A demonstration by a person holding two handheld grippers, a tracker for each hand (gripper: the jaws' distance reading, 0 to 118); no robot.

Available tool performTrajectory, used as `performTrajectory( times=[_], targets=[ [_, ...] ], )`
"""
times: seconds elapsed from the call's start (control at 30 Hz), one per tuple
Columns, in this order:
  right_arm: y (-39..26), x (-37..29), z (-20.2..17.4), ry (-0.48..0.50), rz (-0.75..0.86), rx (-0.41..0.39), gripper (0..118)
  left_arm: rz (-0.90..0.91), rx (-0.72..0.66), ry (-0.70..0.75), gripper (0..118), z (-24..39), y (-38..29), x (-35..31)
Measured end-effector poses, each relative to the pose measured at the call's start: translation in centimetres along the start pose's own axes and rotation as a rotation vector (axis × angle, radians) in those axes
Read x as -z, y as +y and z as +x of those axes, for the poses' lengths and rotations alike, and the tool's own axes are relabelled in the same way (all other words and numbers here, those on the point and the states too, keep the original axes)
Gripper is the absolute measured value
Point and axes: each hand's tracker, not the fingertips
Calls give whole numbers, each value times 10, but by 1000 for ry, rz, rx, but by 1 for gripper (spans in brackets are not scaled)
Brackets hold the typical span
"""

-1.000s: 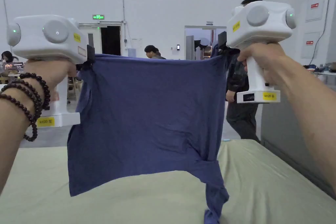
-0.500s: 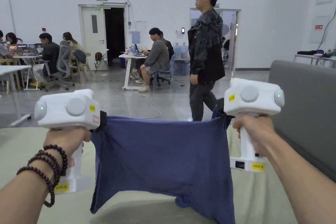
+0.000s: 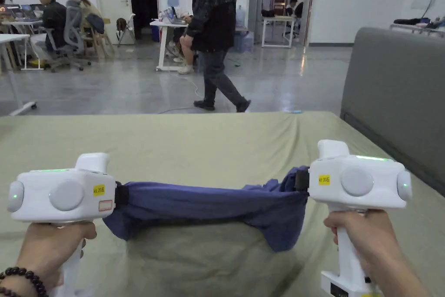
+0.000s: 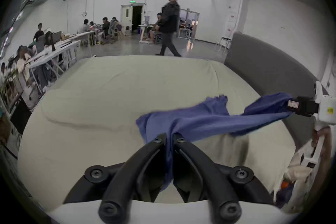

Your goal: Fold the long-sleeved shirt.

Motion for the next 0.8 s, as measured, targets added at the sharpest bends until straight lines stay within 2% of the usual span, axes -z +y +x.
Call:
performTrajectory(
  times=[0.2, 0.3, 0.4, 0.5, 0.57, 0.6, 0.63, 0.67, 0.7, 0.73, 0.8],
  targets=[
    [-143, -34, 9, -56, -265, -65, 1, -239, 79, -17, 0, 2, -143, -32],
    [-199, -45, 12, -16, -435, -107, 1, -378, 101, -35, 0, -1, -202, -40],
    [-241, -53, 9, -17, -582, -158, 1, -473, 111, -48, 0, -8, -241, -47],
    [-263, -59, 0, 8, -638, -217, 1, -487, 85, -51, 0, -17, -257, -51],
    [-266, -56, -3, 5, -626, -218, 8, -483, 73, -48, 0, -20, -257, -51],
    [-265, -55, -3, -3, -626, -217, 23, -471, 62, -46, 3, -21, -254, -51],
    [-260, -57, -3, -22, -605, -208, 61, -445, 43, -48, 28, -20, -251, -56],
    [-255, -64, -2, -23, -580, -189, 90, -411, 20, -46, 66, -22, -245, -60],
    [-249, -72, 1, -11, -574, -178, 103, -391, 13, -45, 101, -24, -238, -65],
    [-242, -79, 2, -18, -563, -172, 103, -387, 21, -44, 101, -25, -232, -69],
    [-221, -97, 6, -31, -466, -165, 103, -326, 49, -47, 118, -19, -219, -83]
  ],
)
